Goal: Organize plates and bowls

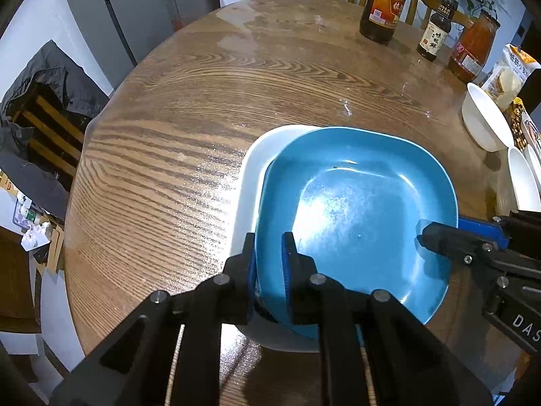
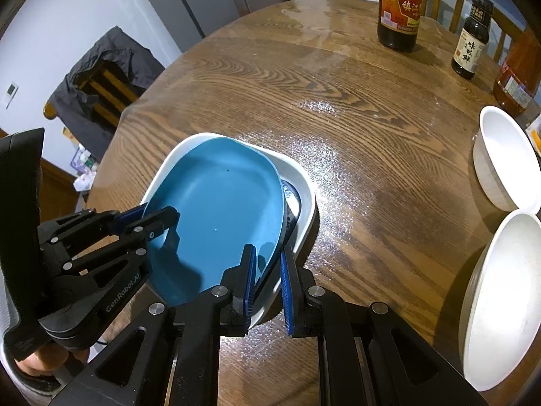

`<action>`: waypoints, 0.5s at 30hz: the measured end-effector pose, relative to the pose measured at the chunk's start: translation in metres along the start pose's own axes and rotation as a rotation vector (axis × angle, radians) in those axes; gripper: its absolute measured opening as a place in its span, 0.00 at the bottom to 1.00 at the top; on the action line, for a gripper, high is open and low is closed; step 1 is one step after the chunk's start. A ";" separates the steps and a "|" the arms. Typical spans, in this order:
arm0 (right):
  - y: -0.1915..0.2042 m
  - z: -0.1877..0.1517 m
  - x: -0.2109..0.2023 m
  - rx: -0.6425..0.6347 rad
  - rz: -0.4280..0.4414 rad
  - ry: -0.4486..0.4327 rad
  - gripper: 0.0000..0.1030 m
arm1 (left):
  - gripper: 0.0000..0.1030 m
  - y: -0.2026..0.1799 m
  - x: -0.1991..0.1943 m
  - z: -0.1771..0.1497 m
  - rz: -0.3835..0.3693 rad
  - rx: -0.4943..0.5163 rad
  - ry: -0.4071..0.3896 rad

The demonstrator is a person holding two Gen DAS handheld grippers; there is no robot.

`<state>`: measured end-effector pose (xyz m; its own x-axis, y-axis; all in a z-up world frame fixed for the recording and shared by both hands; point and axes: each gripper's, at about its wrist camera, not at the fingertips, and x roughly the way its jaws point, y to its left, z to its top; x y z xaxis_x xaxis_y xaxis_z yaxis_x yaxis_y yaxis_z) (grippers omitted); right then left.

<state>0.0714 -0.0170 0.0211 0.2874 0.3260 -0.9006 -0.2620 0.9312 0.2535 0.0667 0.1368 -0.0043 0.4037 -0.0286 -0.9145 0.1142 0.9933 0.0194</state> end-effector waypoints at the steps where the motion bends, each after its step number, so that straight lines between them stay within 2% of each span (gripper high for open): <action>1: 0.000 0.000 0.000 -0.001 0.000 0.000 0.13 | 0.14 0.000 0.000 0.000 0.000 -0.001 0.000; 15: 0.000 0.000 0.000 0.006 0.001 -0.001 0.13 | 0.15 -0.001 0.001 0.000 0.001 -0.007 0.000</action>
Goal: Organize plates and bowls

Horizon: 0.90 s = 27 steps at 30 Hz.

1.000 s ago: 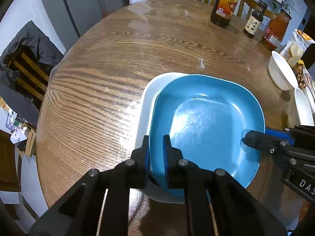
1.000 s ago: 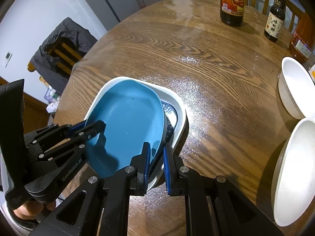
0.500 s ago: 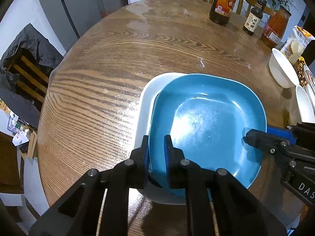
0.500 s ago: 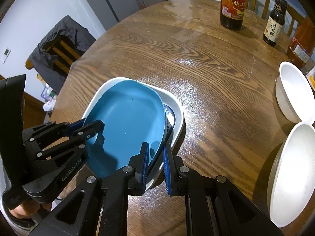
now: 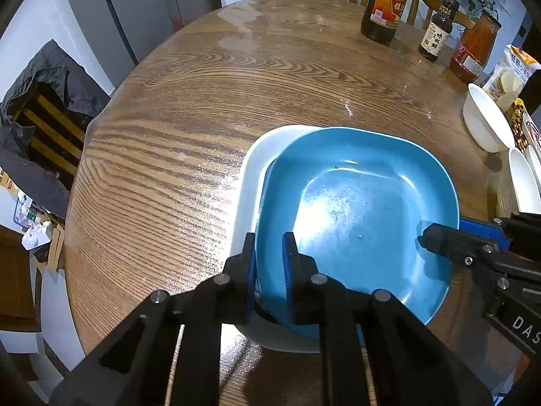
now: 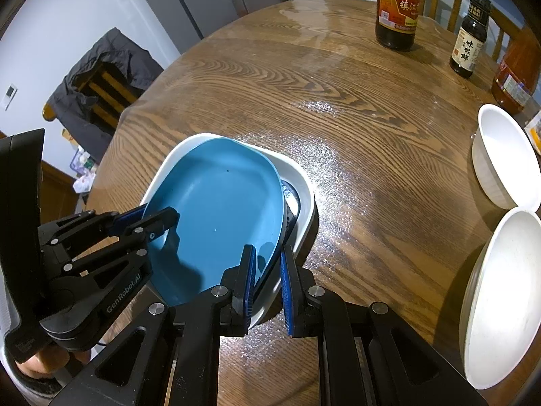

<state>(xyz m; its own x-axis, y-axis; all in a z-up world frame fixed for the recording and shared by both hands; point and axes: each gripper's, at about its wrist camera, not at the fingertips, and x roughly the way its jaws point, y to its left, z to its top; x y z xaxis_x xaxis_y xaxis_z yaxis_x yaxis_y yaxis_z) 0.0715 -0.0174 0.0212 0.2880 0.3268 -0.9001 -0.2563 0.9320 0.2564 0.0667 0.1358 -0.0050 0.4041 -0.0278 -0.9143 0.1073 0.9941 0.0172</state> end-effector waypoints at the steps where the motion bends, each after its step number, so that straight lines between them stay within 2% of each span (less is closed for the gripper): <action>1: 0.000 0.000 0.000 -0.001 0.000 0.000 0.13 | 0.15 0.000 0.000 0.000 0.001 -0.001 0.000; 23: 0.002 -0.003 -0.001 -0.003 -0.021 0.010 0.13 | 0.16 0.002 -0.002 -0.001 -0.002 -0.005 0.003; 27: 0.004 -0.002 -0.001 -0.005 -0.025 0.011 0.13 | 0.21 0.000 -0.004 -0.003 0.004 0.004 -0.007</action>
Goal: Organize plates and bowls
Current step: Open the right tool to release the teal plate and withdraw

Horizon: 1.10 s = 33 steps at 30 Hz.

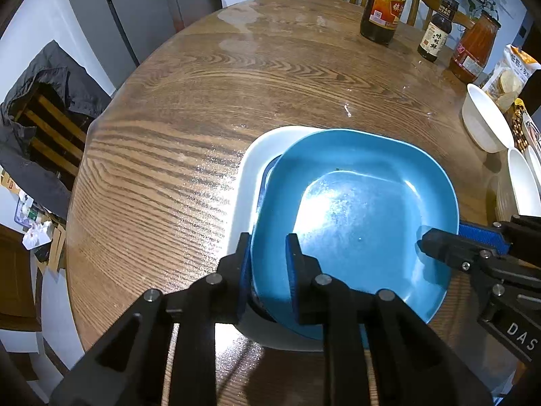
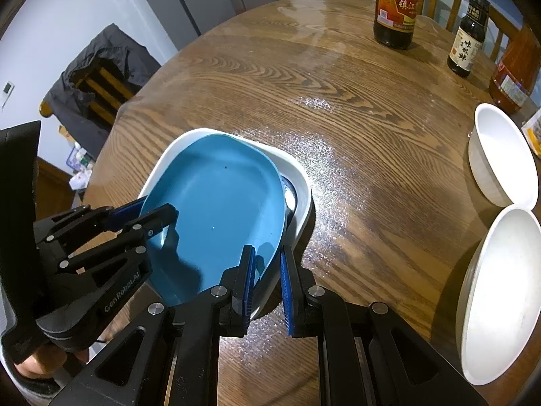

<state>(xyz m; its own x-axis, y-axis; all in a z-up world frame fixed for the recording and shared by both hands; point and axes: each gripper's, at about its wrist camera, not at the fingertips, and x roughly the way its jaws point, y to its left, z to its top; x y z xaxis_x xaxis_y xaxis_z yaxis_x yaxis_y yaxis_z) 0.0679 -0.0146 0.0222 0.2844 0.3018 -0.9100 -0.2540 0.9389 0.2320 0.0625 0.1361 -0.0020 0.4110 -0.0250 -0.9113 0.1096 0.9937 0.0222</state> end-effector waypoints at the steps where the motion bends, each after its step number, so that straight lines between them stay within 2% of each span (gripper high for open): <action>1: 0.000 0.000 0.000 0.000 0.000 0.000 0.13 | 0.23 0.000 -0.001 0.000 -0.001 0.000 -0.001; 14: 0.004 0.002 -0.003 -0.007 -0.028 -0.013 0.14 | 0.33 -0.001 -0.008 0.000 -0.002 -0.008 -0.025; 16: 0.003 0.001 -0.004 -0.003 -0.023 -0.019 0.26 | 0.38 -0.001 -0.010 0.000 -0.005 -0.008 -0.031; 17: 0.003 0.001 -0.006 0.000 -0.022 -0.027 0.38 | 0.39 -0.002 -0.011 0.000 -0.004 -0.005 -0.036; 18: 0.003 0.001 -0.008 0.000 -0.020 -0.035 0.45 | 0.40 -0.003 -0.012 0.000 0.000 -0.002 -0.039; 19: 0.003 0.001 -0.009 0.000 -0.019 -0.041 0.46 | 0.42 -0.004 -0.012 0.000 0.003 0.001 -0.042; 28: 0.003 0.002 -0.014 0.001 -0.001 -0.055 0.47 | 0.60 0.004 -0.019 0.002 0.046 -0.024 -0.078; 33: 0.005 0.001 -0.016 -0.003 0.004 -0.056 0.47 | 0.66 0.008 -0.023 0.002 0.070 -0.042 -0.092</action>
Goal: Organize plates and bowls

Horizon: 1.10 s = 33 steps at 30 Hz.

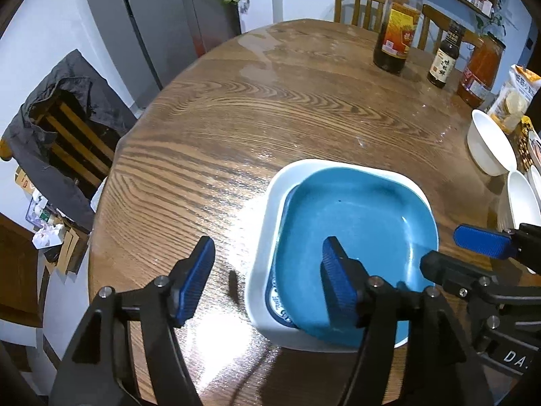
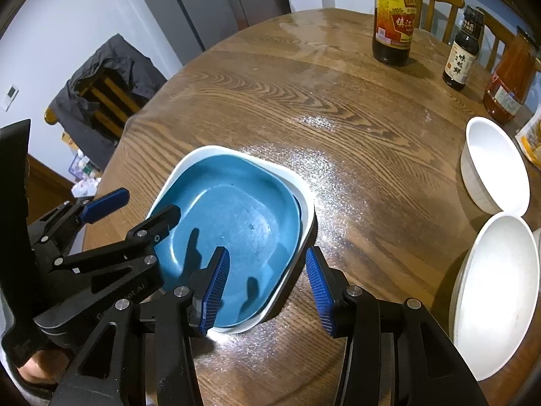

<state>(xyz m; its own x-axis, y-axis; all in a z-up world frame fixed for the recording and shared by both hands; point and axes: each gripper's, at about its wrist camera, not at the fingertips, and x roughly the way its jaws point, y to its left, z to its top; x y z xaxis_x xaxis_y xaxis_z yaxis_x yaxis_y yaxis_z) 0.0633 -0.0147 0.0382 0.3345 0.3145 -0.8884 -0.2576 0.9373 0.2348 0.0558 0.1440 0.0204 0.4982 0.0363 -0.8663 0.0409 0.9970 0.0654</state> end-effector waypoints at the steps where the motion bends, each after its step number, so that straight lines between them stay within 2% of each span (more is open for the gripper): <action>1: 0.001 0.000 -0.001 -0.002 0.002 0.000 0.47 | 0.68 0.000 0.000 0.000 0.004 -0.003 0.000; 2: 0.001 0.000 -0.001 -0.003 0.003 0.000 0.48 | 0.70 0.000 -0.001 0.000 0.008 -0.005 0.001; 5: 0.001 -0.002 -0.006 -0.005 0.003 -0.014 0.62 | 0.78 -0.001 -0.002 0.000 0.023 -0.009 -0.002; 6: 0.000 -0.003 -0.008 -0.005 0.005 -0.020 0.64 | 0.78 -0.002 -0.004 0.000 0.025 -0.010 -0.004; 19: -0.034 -0.027 -0.063 0.048 -0.003 -0.136 0.64 | 0.79 -0.040 -0.032 0.000 -0.022 0.023 -0.049; 25: -0.068 -0.043 -0.096 0.120 -0.039 -0.201 0.64 | 0.78 -0.067 -0.048 0.003 -0.074 0.039 -0.076; 33: -0.124 -0.072 -0.119 0.257 -0.098 -0.229 0.64 | 0.78 -0.112 -0.057 0.002 -0.154 0.082 -0.075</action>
<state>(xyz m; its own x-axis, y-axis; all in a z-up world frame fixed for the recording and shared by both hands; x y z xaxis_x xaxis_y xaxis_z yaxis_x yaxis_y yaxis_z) -0.0100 -0.1791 0.0862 0.5479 0.2197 -0.8072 0.0123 0.9627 0.2703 0.0247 0.0298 0.0638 0.5435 -0.1250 -0.8301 0.1913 0.9813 -0.0225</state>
